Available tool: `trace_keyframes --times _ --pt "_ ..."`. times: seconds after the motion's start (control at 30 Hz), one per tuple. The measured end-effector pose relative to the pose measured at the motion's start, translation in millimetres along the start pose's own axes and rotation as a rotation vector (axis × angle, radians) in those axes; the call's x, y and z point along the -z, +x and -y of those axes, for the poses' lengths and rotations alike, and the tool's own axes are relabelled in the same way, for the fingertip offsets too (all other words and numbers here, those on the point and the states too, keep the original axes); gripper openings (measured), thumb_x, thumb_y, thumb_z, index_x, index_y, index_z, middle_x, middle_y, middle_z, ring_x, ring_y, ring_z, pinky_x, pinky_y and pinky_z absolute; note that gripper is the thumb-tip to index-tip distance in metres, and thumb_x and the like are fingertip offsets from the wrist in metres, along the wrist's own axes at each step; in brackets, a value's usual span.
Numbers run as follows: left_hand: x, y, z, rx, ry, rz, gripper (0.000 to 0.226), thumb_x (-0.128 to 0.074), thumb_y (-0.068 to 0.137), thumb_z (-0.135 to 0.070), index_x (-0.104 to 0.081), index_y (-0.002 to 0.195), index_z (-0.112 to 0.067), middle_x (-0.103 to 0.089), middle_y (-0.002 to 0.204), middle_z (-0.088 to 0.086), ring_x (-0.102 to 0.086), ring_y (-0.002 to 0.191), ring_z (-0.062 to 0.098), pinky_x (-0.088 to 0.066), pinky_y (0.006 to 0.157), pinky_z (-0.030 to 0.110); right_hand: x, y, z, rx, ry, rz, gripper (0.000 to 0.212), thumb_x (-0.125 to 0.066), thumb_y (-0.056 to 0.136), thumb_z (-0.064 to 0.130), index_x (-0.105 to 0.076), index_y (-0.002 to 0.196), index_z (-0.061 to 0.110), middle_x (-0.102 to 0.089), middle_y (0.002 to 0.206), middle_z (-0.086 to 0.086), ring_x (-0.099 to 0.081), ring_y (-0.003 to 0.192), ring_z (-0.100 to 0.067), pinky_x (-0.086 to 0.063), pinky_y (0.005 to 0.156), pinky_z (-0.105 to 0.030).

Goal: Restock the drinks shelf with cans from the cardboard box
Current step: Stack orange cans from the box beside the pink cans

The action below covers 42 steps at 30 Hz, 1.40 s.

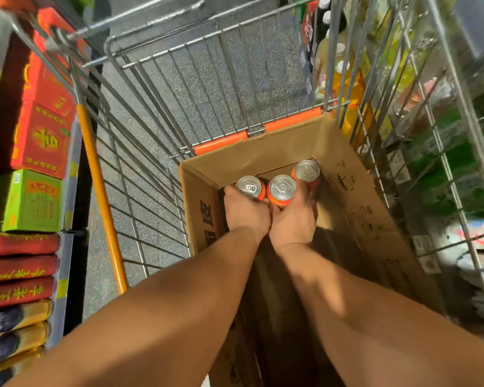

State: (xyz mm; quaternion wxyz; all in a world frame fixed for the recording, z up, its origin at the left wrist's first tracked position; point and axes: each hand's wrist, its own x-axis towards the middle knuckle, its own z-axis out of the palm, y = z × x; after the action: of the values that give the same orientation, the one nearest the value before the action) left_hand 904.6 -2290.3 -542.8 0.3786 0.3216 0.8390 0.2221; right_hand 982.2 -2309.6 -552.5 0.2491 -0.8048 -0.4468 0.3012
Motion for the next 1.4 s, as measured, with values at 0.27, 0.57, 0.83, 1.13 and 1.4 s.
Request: trace_keyframes --times 0.27,0.57,0.83,1.13,1.4 --pt "52.3 -49.2 -39.7 -0.210 0.015 0.141 0.045 -0.078 0.076 -0.026 -0.042 0.102 -0.018 -0.061 0.113 0.008 -0.061 0.106 0.027 -0.051 0.095 0.041 69.4 -43.4 34.9 -0.003 0.154 -0.130 0.050 -0.073 0.081 0.031 -0.052 0.124 0.016 -0.059 0.118 -0.008 -0.055 0.109 -0.025 -0.041 0.089 -0.028" --pt "172.4 -116.9 -125.1 -0.698 -0.093 0.343 0.051 -0.072 0.067 -0.064 -0.064 0.100 -0.025 -0.069 0.095 -0.002 -0.068 0.090 0.020 -0.057 0.076 0.037 175.5 -137.3 146.3 0.069 0.085 -0.656 0.043 -0.074 0.073 0.027 -0.054 0.109 0.019 -0.063 0.099 -0.010 -0.062 0.093 -0.034 -0.052 0.078 -0.039" --pt "272.8 -234.0 -237.3 -1.091 -0.169 0.533 0.056 -0.068 0.054 -0.060 -0.067 0.098 -0.026 -0.070 0.096 0.002 -0.067 0.093 0.025 -0.055 0.086 0.045 333.5 -246.9 245.3 0.015 0.257 -0.898 0.062 -0.078 0.071 0.035 -0.054 0.125 0.018 -0.057 0.113 -0.006 -0.053 0.108 -0.025 -0.041 0.089 -0.032" --pt "349.9 -462.9 -292.7 -1.309 -0.424 0.919 0.042 -0.080 0.050 -0.054 -0.059 0.080 -0.034 -0.074 0.096 -0.001 -0.070 0.093 0.023 -0.056 0.090 0.045 508.7 -409.2 277.4 -0.016 0.157 -1.254 0.070 -0.074 0.074 0.043 -0.050 0.136 0.020 -0.056 0.124 -0.003 -0.053 0.116 -0.022 -0.041 0.093 -0.029" --pt "380.7 -621.9 -257.5 -1.408 -0.444 1.244 0.053 -0.085 0.056 -0.050 -0.073 0.100 -0.021 -0.077 0.093 -0.003 -0.072 0.089 0.019 -0.058 0.088 0.043 581.8 -548.9 243.8 -0.160 0.145 -1.489 0.050 -0.076 0.071 0.047 -0.060 0.113 0.024 -0.066 0.106 -0.002 -0.061 0.102 -0.024 -0.044 0.078 -0.030"
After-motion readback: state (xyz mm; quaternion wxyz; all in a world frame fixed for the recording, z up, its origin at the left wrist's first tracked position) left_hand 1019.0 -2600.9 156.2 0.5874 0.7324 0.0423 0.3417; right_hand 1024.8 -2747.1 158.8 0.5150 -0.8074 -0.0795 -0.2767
